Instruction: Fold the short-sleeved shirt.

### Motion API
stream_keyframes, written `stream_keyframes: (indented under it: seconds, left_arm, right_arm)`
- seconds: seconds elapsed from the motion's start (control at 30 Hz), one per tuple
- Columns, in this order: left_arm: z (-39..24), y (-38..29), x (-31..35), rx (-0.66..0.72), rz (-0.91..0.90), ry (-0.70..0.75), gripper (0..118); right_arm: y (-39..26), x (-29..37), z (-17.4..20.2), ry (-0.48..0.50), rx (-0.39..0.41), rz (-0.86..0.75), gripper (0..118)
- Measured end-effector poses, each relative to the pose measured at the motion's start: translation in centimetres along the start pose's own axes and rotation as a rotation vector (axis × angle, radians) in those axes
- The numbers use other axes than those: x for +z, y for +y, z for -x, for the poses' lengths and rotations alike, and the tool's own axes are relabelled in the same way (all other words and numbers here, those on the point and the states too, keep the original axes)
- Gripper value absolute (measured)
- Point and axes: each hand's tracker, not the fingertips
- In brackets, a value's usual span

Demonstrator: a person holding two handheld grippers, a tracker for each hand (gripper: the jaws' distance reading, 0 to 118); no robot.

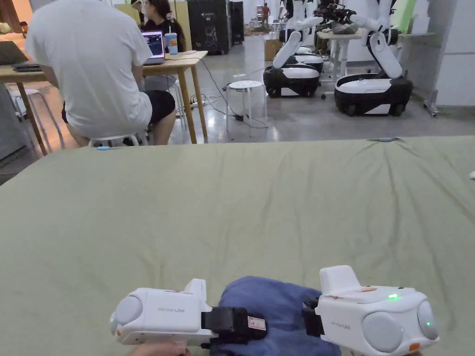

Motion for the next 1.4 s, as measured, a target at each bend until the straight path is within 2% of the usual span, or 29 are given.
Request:
stream_keyframes:
  seconds: [0.23, 0.33, 0.5, 0.6, 0.73, 0.93, 1.03, 1.13, 1.17, 1.2, 1.23, 1.27, 1.33, 1.4]
  left_arm:
    - [4.1, 0.4, 9.3, 0.013, -0.068, 0.078, 35]
    - [6.6, 0.3, 14.5, 0.031, -0.112, 0.118, 35]
    - [11.4, 0.2, 24.3, 0.039, -0.189, 0.167, 35]
    - [14.1, 0.1, 29.6, 0.068, -0.242, 0.234, 35]
    - [16.7, -1.0, 35.3, 0.115, -0.295, 0.283, 35]
    - [19.0, -2.9, 39.7, 0.155, -0.361, 0.286, 35]
    - [20.0, -3.0, 39.9, 0.175, -0.369, 0.293, 35]
    - [20.2, -2.9, 39.4, 0.169, -0.367, 0.297, 37]
    - [20.1, -2.9, 39.3, 0.162, -0.372, 0.299, 41]
    - [20.2, -2.8, 39.2, 0.161, -0.376, 0.303, 50]
    - [20.4, -2.7, 39.2, 0.162, -0.377, 0.309, 68]
    - [20.5, -2.7, 39.2, 0.163, -0.382, 0.307, 82]
    - [20.1, -2.5, 39.8, 0.174, -0.423, 0.223, 103]
    - [19.8, -2.2, 40.1, 0.179, -0.418, 0.242, 118]
  right_arm:
    - [2.2, -0.6, 5.8, 0.057, 0.068, -0.032, 0]
    - [2.6, -1.2, 9.0, 0.013, 0.163, -0.054, 0]
    - [3.2, -3.5, 13.6, 0.073, 0.157, -0.054, 0]
    - [3.8, -5.0, 17.1, 0.091, 0.185, -0.058, 0]
    - [4.8, -8.2, 22.7, 0.163, 0.247, -0.069, 0]
    - [6.0, -11.1, 29.9, 0.233, 0.295, -0.071, 0]
    - [6.5, -11.9, 31.9, 0.234, 0.320, -0.082, 0]
    - [6.9, -12.2, 32.4, 0.234, 0.328, -0.088, 0]
    - [7.0, -12.2, 32.3, 0.233, 0.327, -0.088, 0]
    - [7.1, -12.0, 32.1, 0.236, 0.324, -0.088, 0]
    - [7.1, -12.0, 31.9, 0.235, 0.324, -0.088, 0]
    - [7.2, -12.0, 31.7, 0.232, 0.326, -0.088, 0]
    - [7.2, -11.9, 31.2, 0.230, 0.332, -0.084, 0]
    - [7.2, -11.8, 30.7, 0.229, 0.326, -0.085, 0]
